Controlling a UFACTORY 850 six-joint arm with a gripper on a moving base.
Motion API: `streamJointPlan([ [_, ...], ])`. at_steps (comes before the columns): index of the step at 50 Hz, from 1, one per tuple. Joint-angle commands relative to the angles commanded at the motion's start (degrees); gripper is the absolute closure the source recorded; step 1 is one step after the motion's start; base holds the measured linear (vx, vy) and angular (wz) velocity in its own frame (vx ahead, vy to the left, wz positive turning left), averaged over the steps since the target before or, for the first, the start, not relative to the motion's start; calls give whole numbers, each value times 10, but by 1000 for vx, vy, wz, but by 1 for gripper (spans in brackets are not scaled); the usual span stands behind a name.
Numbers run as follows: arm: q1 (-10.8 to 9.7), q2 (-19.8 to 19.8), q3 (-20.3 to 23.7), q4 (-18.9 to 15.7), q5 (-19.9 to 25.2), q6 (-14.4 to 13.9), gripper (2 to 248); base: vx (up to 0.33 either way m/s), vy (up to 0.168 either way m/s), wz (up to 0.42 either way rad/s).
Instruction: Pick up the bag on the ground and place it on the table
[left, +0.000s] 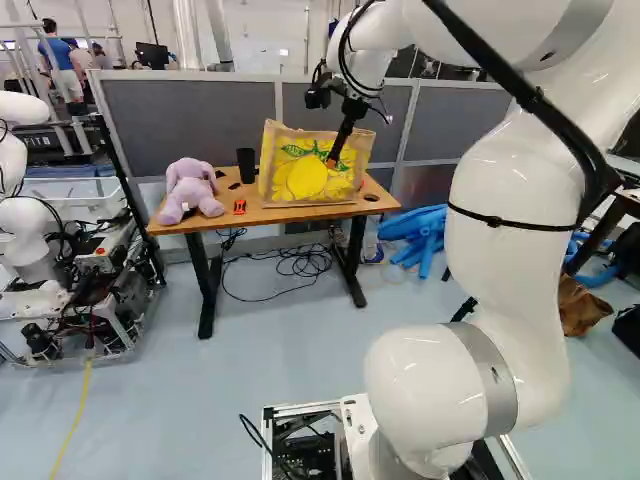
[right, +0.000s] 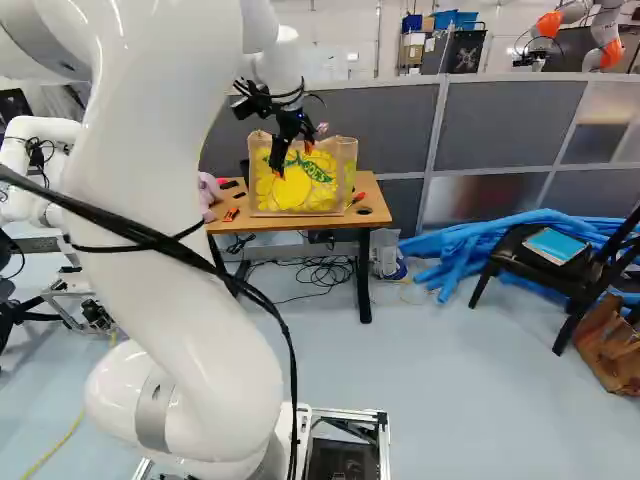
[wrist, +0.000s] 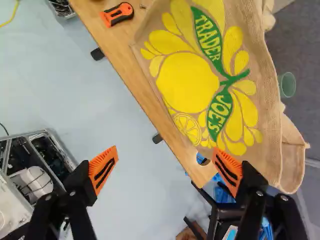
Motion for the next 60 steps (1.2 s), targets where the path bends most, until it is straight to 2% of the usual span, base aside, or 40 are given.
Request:
streamJointPlan([
  [22,2,51,125,-20,152,122,3,0,0,0],
  [60,7,151,371,-58,454,362,3,0,0,0],
])
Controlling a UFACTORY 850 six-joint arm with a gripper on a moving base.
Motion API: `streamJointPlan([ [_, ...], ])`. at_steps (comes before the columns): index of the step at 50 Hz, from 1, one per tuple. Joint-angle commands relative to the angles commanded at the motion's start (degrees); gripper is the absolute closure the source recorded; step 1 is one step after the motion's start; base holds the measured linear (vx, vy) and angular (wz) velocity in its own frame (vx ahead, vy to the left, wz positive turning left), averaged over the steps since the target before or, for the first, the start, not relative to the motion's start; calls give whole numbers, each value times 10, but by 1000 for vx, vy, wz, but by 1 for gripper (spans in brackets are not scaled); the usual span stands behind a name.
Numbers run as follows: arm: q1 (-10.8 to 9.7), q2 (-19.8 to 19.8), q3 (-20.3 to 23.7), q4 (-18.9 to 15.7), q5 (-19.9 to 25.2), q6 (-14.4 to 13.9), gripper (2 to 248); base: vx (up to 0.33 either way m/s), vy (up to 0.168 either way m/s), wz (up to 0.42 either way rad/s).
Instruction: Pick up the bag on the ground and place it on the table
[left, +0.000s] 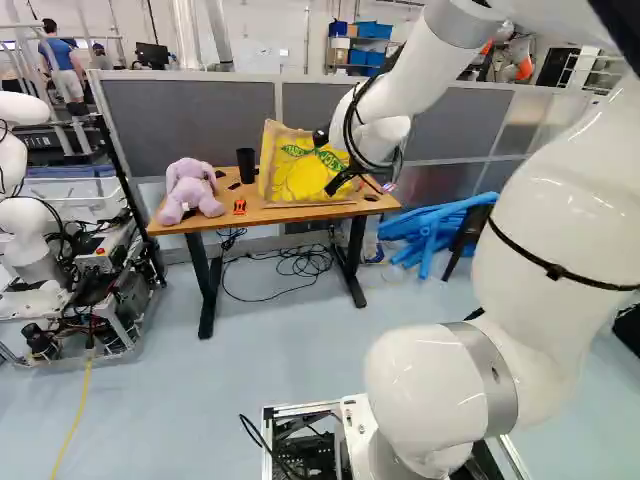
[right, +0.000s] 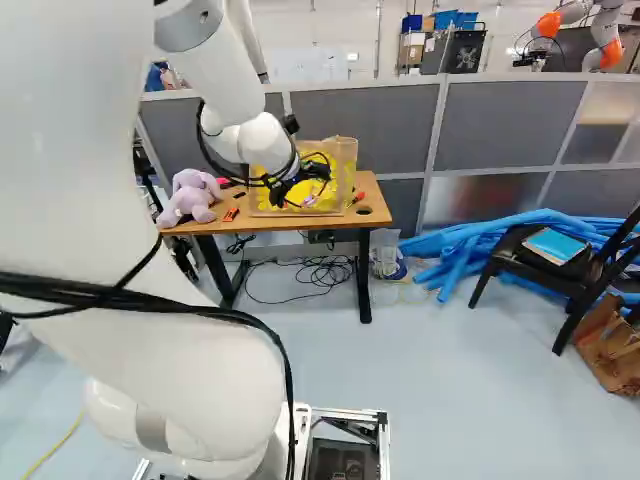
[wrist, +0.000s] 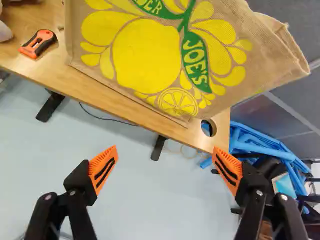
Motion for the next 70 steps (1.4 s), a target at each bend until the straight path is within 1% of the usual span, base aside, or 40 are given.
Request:
streamJointPlan([
  [17,2,39,95,-15,116,93,3,0,0,0],
  [35,4,73,180,-28,220,176,3,0,0,0],
  [49,5,95,235,-37,287,229,3,0,0,0],
  [70,6,120,295,-46,361,288,3,0,0,0],
])
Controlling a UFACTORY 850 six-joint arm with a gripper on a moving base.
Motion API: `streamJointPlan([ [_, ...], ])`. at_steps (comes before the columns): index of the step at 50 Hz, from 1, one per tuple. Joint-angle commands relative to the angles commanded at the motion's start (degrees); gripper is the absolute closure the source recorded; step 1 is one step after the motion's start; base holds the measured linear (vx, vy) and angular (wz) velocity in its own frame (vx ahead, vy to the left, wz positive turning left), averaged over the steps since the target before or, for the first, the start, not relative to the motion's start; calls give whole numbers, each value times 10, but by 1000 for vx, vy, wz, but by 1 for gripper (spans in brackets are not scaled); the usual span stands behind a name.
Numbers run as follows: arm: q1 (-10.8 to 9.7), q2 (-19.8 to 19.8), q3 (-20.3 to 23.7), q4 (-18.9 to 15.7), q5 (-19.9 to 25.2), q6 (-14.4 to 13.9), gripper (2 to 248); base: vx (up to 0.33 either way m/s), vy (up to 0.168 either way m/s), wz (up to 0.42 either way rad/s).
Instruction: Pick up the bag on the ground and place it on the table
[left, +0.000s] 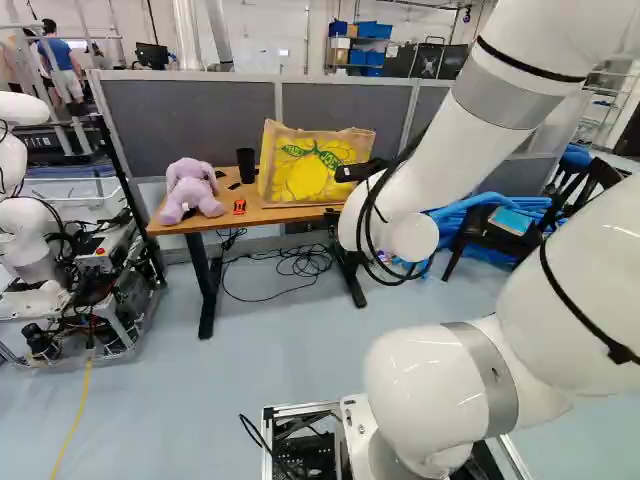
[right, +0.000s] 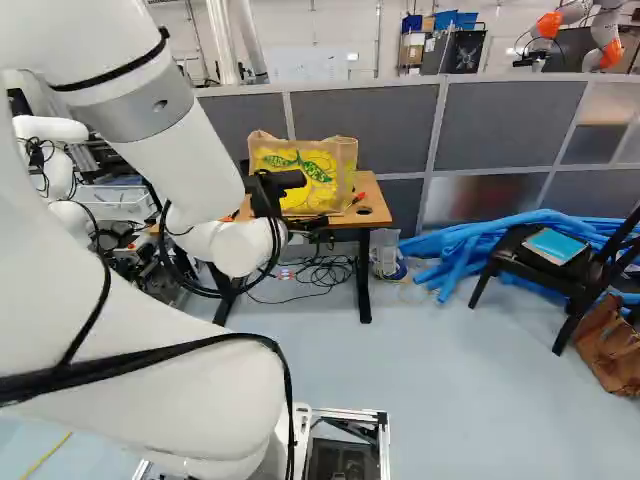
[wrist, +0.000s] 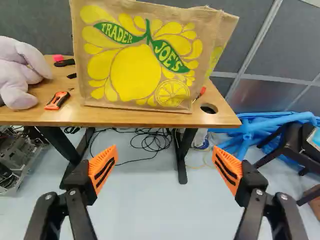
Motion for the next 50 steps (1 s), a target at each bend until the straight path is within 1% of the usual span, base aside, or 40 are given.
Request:
streamJointPlan([
  [12,0,10,25,-4,30,24,3,0,0,0],
  [25,1,18,43,-7,53,42,3,0,0,0],
  [37,1,21,52,-8,63,51,3,0,0,0],
  [50,1,22,54,-8,65,52,3,0,0,0],
])
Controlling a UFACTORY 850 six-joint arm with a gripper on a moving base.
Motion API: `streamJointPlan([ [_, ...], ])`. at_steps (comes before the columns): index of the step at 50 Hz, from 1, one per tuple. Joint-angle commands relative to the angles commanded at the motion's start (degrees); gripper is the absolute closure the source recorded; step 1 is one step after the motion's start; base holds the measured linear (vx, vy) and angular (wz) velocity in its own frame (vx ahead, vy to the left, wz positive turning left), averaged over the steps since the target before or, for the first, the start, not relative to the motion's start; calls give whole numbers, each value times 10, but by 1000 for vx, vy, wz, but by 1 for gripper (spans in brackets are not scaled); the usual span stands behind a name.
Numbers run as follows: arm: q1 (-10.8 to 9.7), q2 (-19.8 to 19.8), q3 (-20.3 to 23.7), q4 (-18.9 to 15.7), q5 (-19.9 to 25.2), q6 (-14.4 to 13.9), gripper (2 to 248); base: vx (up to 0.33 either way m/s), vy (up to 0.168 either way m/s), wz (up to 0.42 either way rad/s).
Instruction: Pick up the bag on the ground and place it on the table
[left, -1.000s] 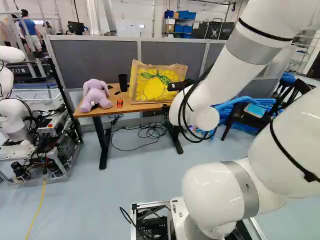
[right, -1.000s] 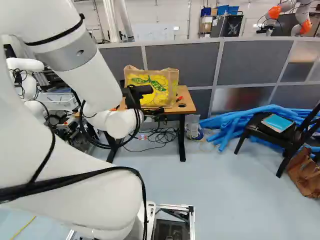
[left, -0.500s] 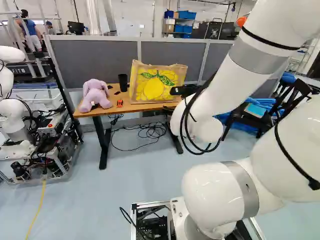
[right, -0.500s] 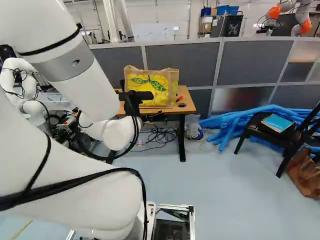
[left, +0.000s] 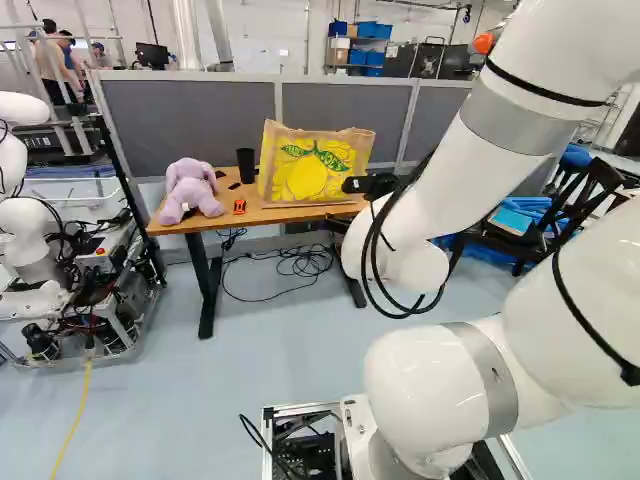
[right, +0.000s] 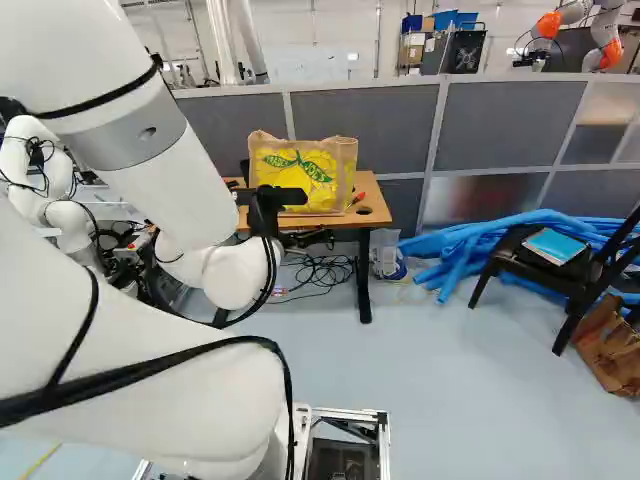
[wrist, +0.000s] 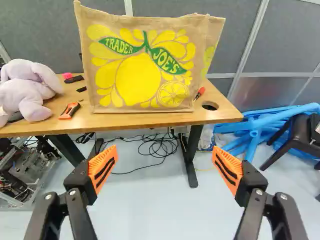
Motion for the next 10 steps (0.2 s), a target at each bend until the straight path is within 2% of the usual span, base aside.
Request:
streamJointPlan([
  [10,0,0,0,0,0,0,3,0,0,0],
])
